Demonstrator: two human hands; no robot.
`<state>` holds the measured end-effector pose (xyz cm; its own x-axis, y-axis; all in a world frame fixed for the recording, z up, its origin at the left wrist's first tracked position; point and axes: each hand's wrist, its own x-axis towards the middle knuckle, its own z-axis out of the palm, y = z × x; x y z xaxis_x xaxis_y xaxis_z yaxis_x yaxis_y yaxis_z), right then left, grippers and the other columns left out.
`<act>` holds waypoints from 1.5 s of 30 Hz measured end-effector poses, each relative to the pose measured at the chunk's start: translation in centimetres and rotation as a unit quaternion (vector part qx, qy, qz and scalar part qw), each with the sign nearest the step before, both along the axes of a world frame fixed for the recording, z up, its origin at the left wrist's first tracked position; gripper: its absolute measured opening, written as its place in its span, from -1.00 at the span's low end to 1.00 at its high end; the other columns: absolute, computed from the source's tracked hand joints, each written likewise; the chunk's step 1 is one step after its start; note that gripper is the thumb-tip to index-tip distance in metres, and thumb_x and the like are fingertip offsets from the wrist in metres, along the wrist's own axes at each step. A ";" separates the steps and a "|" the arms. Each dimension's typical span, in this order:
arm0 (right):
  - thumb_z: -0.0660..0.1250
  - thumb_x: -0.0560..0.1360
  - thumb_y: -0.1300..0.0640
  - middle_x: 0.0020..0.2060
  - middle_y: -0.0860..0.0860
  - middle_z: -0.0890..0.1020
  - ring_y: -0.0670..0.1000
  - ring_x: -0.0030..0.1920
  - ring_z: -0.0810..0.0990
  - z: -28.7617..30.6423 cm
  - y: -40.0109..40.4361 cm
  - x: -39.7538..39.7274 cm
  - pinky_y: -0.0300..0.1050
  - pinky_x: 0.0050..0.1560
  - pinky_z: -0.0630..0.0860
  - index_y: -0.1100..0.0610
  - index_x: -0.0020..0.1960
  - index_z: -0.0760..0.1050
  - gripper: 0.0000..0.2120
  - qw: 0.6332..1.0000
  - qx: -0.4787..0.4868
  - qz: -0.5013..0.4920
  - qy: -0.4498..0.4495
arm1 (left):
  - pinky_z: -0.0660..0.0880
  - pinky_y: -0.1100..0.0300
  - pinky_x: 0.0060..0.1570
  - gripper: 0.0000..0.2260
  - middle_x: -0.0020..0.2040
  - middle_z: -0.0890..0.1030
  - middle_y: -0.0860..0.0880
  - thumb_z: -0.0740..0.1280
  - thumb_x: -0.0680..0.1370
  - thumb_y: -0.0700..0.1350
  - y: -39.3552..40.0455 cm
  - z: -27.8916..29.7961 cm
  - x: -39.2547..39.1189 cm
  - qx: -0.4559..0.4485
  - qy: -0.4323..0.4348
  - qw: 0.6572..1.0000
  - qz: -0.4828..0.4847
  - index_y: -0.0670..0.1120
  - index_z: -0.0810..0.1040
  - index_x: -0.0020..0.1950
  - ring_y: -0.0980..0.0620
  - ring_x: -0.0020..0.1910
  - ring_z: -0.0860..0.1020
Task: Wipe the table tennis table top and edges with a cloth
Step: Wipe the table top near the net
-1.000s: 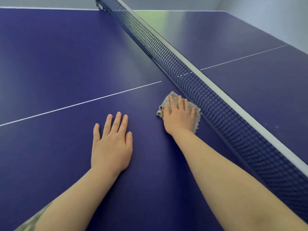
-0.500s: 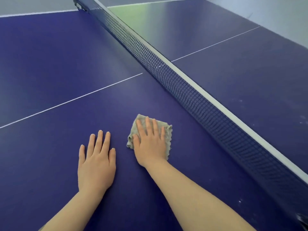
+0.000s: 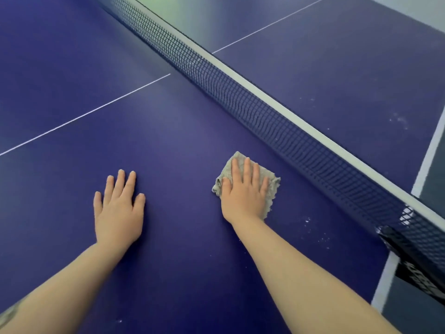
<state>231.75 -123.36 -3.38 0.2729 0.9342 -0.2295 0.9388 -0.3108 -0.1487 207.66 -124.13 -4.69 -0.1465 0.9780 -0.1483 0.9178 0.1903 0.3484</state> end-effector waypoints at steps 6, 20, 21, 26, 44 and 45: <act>-0.19 0.69 -0.10 0.60 -0.02 -0.27 0.05 0.57 -0.34 0.0 1.6 -8.8 0.14 0.54 -0.32 -0.07 0.61 -0.28 -0.47 0.978 -0.009 0.203 0.037 | -0.10 0.04 0.53 -0.53 0.59 0.05 0.07 0.07 0.68 -0.08 -7.5 0.3 -3.9 0.014 -0.006 1.000 0.007 0.01 0.11 0.59 0.05 0.58 -0.05; -0.16 0.70 -0.10 0.57 -0.04 -0.33 0.02 0.53 -0.44 0.2 -18.6 -19.4 0.10 0.46 -0.51 -0.06 0.61 -0.27 -0.46 0.862 -0.026 0.499 0.086 | -0.03 -0.03 0.51 -0.53 0.58 0.03 0.09 -0.13 0.65 0.03 -25.4 -0.5 -9.1 -0.009 0.068 0.976 0.207 0.07 0.00 0.58 0.07 0.57 0.00; -0.15 0.69 -0.11 0.58 -0.05 -0.31 0.01 0.54 -0.43 0.1 -19.0 -18.8 0.09 0.46 -0.51 -0.08 0.61 -0.26 -0.46 0.854 -0.024 0.512 0.087 | -0.05 -0.03 0.52 -0.54 0.59 0.01 0.10 -0.12 0.66 0.01 -25.7 -0.4 -8.4 -0.012 0.065 0.973 0.223 0.09 -0.05 0.57 0.08 0.57 -0.02; -0.26 0.63 -0.17 0.59 -0.09 -0.24 -0.03 0.56 -0.35 -0.4 -15.3 -14.8 0.12 0.50 -0.42 -0.13 0.60 -0.26 -0.44 0.886 0.004 0.462 0.041 | -0.16 0.02 0.50 -0.53 0.58 -0.05 0.12 -0.12 0.65 0.00 -25.3 -0.3 -4.2 -0.002 0.060 0.981 0.184 0.13 -0.13 0.56 0.12 0.56 -0.09; -0.36 0.60 -0.18 0.60 -0.07 -0.24 0.00 0.58 -0.31 -0.7 -16.2 -7.0 0.14 0.54 -0.32 -0.11 0.58 -0.34 -0.43 0.994 0.020 0.106 -0.014 | 0.01 -0.09 0.44 -0.46 0.56 0.18 0.03 -0.06 0.57 0.03 -26.0 -1.2 1.3 0.035 0.043 0.995 0.077 0.00 0.18 0.56 0.01 0.54 0.13; -0.41 0.57 -0.18 0.59 -0.06 -0.27 0.01 0.57 -0.32 -0.8 -17.6 -5.3 0.15 0.55 -0.29 -0.10 0.56 -0.41 -0.42 0.998 0.018 0.045 -0.026 | -0.02 -0.09 0.45 -0.46 0.57 0.13 0.04 -0.08 0.58 0.04 -26.1 -1.0 1.3 0.030 0.040 0.996 0.073 0.01 0.12 0.57 0.01 0.56 0.09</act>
